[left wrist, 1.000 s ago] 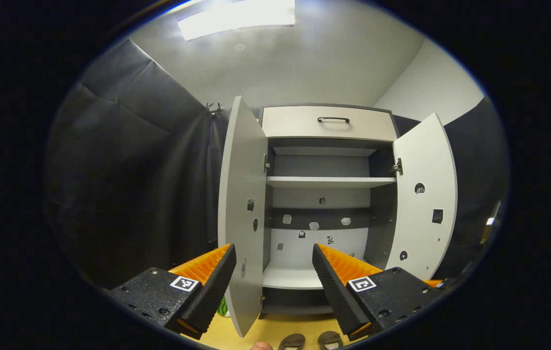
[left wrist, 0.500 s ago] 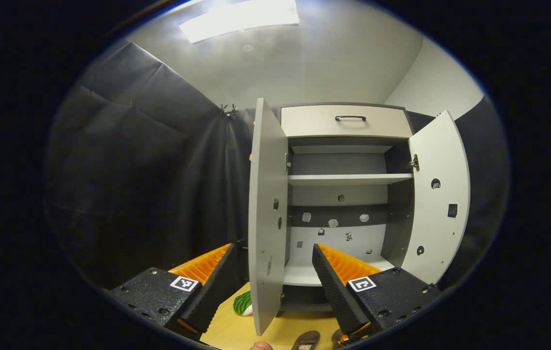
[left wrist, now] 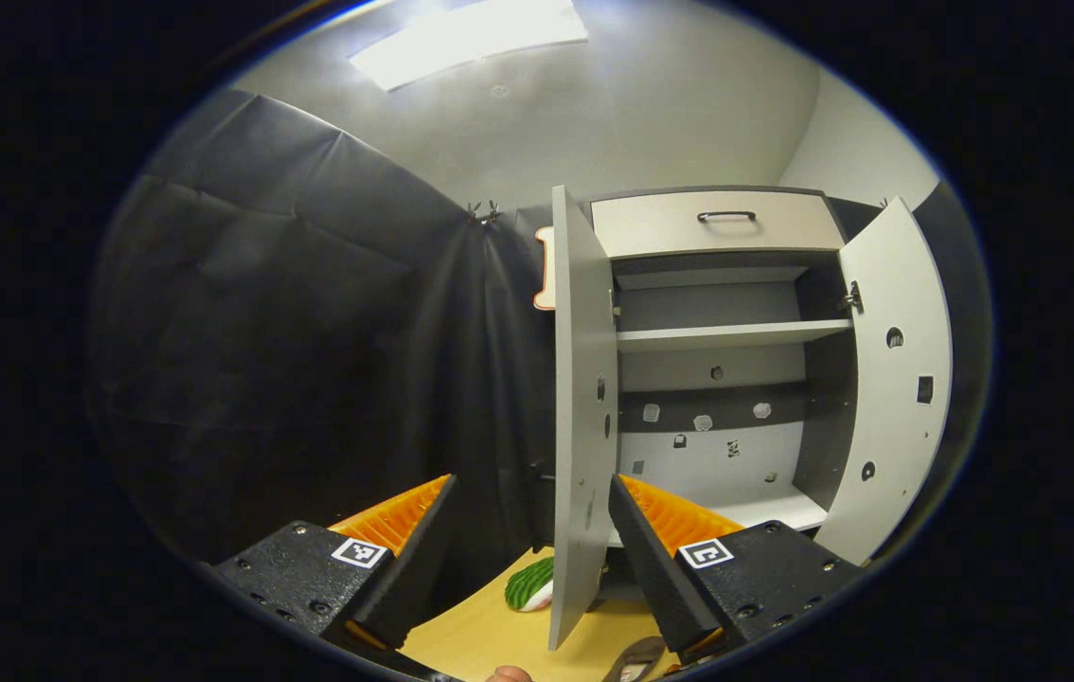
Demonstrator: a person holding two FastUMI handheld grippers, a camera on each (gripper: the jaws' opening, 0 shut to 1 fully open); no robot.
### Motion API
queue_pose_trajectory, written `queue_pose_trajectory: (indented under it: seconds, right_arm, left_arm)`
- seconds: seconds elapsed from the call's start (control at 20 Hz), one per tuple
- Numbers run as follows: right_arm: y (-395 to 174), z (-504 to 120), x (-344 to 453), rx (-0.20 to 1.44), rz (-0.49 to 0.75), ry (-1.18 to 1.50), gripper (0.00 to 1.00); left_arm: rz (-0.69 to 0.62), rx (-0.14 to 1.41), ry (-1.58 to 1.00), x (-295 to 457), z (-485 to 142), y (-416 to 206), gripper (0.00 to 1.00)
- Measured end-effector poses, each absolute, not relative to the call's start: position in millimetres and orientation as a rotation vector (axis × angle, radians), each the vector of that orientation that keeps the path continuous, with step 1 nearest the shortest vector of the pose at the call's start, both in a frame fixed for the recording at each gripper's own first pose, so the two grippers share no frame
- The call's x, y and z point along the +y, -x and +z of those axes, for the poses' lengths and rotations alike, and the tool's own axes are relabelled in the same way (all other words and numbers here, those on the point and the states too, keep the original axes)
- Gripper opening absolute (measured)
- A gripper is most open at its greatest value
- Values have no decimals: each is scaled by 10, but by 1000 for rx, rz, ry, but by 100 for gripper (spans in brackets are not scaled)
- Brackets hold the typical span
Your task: Grab one shoe with the right hand and put it into the shoe cabinet, grab the other shoe with the left hand and put it into the shoe cabinet; then close the right door with the right hand and the left door with the left hand.
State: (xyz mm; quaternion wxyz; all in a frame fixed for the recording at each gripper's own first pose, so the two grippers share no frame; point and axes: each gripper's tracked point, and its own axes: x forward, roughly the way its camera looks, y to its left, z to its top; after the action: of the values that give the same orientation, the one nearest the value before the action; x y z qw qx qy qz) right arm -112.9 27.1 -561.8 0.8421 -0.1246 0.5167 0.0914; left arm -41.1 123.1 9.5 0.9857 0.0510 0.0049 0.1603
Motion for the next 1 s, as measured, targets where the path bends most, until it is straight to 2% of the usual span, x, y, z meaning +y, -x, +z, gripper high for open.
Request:
queue_pose_trajectory:
  seconds: [0.1, 0.15, 0.3, 0.35, 0.45, 0.5, 0.55, 0.6, 0.7, 0.75, 0.8, 0.85, 1.0]
  right_arm:
    - [1200, -5764, 213, 1113, 193, 321, 83]
    - [1223, -5828, 207, 1121, 197, 339, 66]
    - [1209, -5875, 121, 1090, 202, 454, 63]
    - [1190, -5902, 126, 1083, 203, 477, 29]
    - [1190, -5924, 104, 1066, 201, 519, 32]
    - [1220, -5892, 96, 1074, 183, 503, 32]
    - [1200, -5903, 103, 1077, 178, 473, 11]
    - [1213, -5905, 96, 1099, 171, 438, 11]
    - [1154, -5880, 49, 1099, 141, 371, 11]
    - [1166, -5864, 28, 1111, 138, 340, 1]
    - [1171, -5813, 14, 1107, 138, 327, 1]
    - [1148, -5767, -11, 1100, 137, 323, 1]
    - [1097, -5547, 1, 1070, 123, 256, 1]
  left_arm:
    - [337, 16, -110, 1282, 83, 428, 96]
    - [343, 18, -112, 1301, 82, 434, 96]
    - [357, 28, -110, 1360, 59, 483, 96]
    - [361, 29, -110, 1384, 62, 493, 96]
    - [370, 29, -109, 1427, 51, 505, 96]
    - [372, 31, -109, 1432, 50, 517, 92]
    - [375, 31, -108, 1443, 51, 520, 96]
    - [376, 31, -105, 1452, 45, 525, 92]
    - [370, 34, -100, 1446, 28, 525, 96]
    - [368, 34, -99, 1442, 26, 523, 96]
    - [365, 32, -98, 1434, 28, 522, 93]
    - [360, 31, -97, 1423, 31, 512, 96]
    - [346, 29, -93, 1395, 22, 484, 96]
